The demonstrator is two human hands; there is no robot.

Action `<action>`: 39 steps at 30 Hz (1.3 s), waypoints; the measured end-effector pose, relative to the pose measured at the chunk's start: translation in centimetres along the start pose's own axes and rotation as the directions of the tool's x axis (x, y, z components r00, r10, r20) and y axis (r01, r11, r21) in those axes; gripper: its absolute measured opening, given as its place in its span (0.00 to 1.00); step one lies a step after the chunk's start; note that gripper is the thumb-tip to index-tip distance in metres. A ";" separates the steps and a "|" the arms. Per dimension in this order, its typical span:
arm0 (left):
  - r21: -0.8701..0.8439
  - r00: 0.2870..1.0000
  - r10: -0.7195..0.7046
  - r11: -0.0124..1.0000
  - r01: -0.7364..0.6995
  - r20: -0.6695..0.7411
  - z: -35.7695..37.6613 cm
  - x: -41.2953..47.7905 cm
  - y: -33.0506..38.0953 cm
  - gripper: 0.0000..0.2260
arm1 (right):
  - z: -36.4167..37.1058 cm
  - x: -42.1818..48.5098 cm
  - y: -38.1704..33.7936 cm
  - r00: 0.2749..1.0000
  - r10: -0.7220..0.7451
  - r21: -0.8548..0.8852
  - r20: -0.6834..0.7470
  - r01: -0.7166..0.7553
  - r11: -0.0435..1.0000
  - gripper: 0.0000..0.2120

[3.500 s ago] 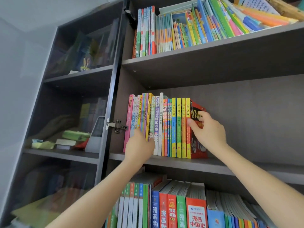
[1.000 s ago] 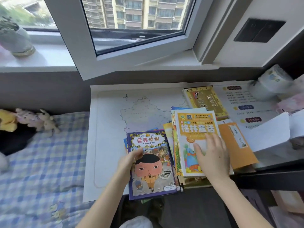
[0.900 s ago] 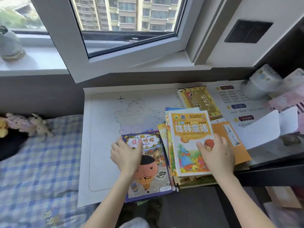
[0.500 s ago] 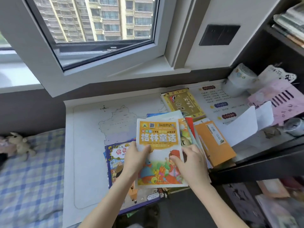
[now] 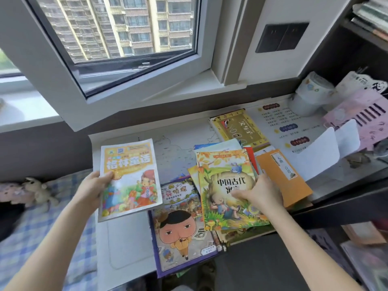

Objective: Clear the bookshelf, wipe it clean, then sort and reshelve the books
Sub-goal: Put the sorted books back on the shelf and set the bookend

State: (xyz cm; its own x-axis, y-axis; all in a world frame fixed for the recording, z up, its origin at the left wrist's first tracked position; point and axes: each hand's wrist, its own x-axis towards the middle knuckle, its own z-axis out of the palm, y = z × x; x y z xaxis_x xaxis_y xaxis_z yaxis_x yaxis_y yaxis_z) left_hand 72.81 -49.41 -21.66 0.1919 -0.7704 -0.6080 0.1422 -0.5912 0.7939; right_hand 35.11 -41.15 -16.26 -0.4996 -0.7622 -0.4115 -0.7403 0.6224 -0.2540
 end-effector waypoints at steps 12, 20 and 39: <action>0.032 0.999 -0.046 0.998 0.046 0.013 -4.5 -0.9 -3.4 0.03 | -3.0 -3.3 -3.1 0.969 -0.238 0.432 -0.065 0.242 0.869 0.07; 0.056 0.996 -0.052 0.997 0.056 -0.076 -7.5 0.8 -6.6 0.09 | 5.2 -8.6 -14.6 0.912 -0.402 0.736 0.083 0.216 0.642 0.12; 0.494 0.970 0.021 0.863 0.104 -0.240 -5.3 9.0 -6.1 0.18 | 14.2 -6.0 -23.3 0.817 -0.519 0.185 0.251 0.485 0.855 0.25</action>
State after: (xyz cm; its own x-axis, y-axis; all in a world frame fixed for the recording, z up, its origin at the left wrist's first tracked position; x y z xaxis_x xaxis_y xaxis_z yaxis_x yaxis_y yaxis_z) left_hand 78.84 -51.41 -31.96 0.4225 -0.7024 -0.5728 -0.3369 -0.7084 0.6202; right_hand 61.71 -48.58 -20.33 0.0886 -0.9010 -0.4246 -0.7919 0.1948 -0.5787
